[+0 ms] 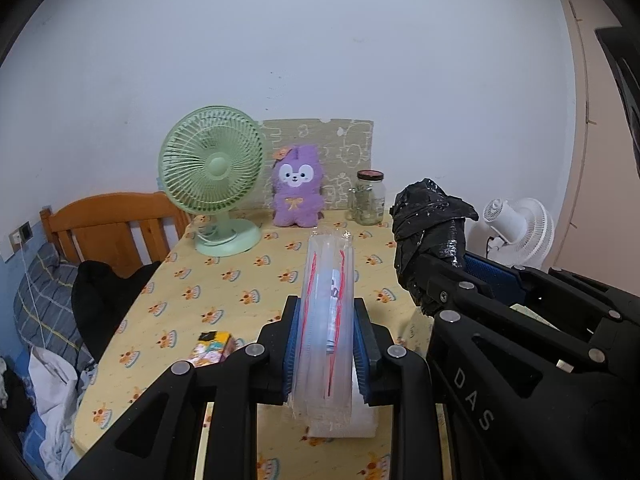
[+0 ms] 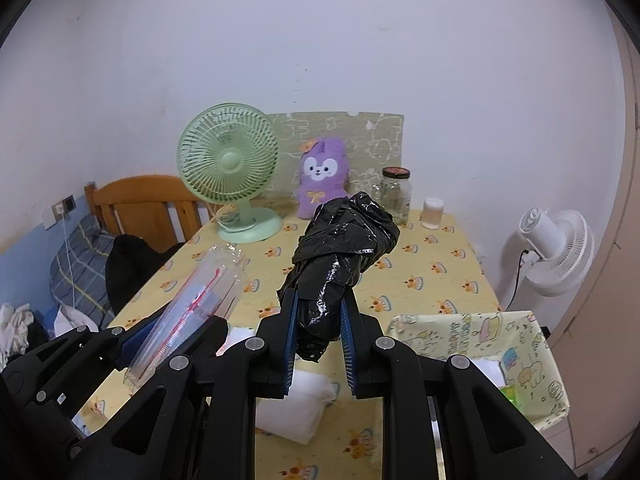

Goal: Organize soft objects
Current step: 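Lift both held bags and carry them toward the paper box, then lower both bags into the paper box and open both tools, then move both tools back over the white towel and tissue roll, then grasp the white folded towel with the right tool while the left tool grasps the white tissue roll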

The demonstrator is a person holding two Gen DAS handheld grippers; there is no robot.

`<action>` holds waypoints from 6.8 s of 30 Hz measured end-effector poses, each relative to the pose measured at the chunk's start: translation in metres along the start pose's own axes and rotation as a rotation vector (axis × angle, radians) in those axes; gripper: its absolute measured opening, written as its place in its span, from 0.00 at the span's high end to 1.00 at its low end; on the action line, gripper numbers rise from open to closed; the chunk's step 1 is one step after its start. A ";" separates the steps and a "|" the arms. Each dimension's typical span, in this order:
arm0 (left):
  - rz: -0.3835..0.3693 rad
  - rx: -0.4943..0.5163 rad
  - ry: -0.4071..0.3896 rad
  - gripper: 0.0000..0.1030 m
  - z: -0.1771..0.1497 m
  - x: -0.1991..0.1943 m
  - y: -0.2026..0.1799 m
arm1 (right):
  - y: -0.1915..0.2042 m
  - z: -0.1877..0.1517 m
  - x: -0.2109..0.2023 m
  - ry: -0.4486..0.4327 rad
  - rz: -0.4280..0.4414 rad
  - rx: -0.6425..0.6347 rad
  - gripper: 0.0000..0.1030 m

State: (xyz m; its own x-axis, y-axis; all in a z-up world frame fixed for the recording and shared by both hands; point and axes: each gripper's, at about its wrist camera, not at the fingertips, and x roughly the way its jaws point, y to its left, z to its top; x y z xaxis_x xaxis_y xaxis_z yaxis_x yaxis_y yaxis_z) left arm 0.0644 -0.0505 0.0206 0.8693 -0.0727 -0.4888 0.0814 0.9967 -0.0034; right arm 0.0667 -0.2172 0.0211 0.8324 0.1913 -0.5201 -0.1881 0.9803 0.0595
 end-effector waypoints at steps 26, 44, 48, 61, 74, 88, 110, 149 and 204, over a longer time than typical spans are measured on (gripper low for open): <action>-0.083 0.057 0.026 0.74 0.010 0.037 -0.089 | -0.095 -0.006 0.001 -0.019 -0.076 0.058 0.78; -0.164 0.102 0.091 0.71 0.001 0.066 -0.136 | -0.148 -0.025 0.017 0.045 -0.100 0.106 0.78; -0.177 0.108 0.118 0.71 -0.004 0.074 -0.143 | -0.155 -0.032 0.024 0.068 -0.114 0.121 0.78; -0.208 0.141 0.217 0.30 -0.022 0.092 -0.154 | -0.167 -0.055 0.047 0.173 -0.107 0.158 0.76; -0.225 0.163 0.241 0.29 -0.030 0.091 -0.151 | -0.171 -0.071 0.043 0.208 -0.150 0.246 0.03; -0.236 0.140 0.221 0.29 -0.024 0.072 -0.131 | -0.148 -0.061 0.028 0.199 -0.194 0.220 0.00; -0.220 0.123 0.139 0.29 -0.019 0.027 -0.075 | -0.085 -0.048 -0.007 0.127 -0.219 0.189 0.00; -0.124 0.042 0.178 0.29 -0.088 0.036 0.036 | 0.032 -0.092 0.038 0.173 -0.144 0.124 0.00; 0.014 0.056 0.322 0.33 -0.101 0.135 0.066 | 0.035 -0.116 0.158 0.314 -0.097 0.193 0.53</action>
State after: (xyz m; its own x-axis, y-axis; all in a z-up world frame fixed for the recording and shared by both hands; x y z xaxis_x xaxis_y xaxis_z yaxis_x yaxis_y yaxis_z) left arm 0.1375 0.0095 -0.1337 0.6726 -0.0346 -0.7392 0.1051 0.9932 0.0492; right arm 0.1310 -0.1583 -0.1575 0.6354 0.1028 -0.7653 0.0098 0.9899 0.1411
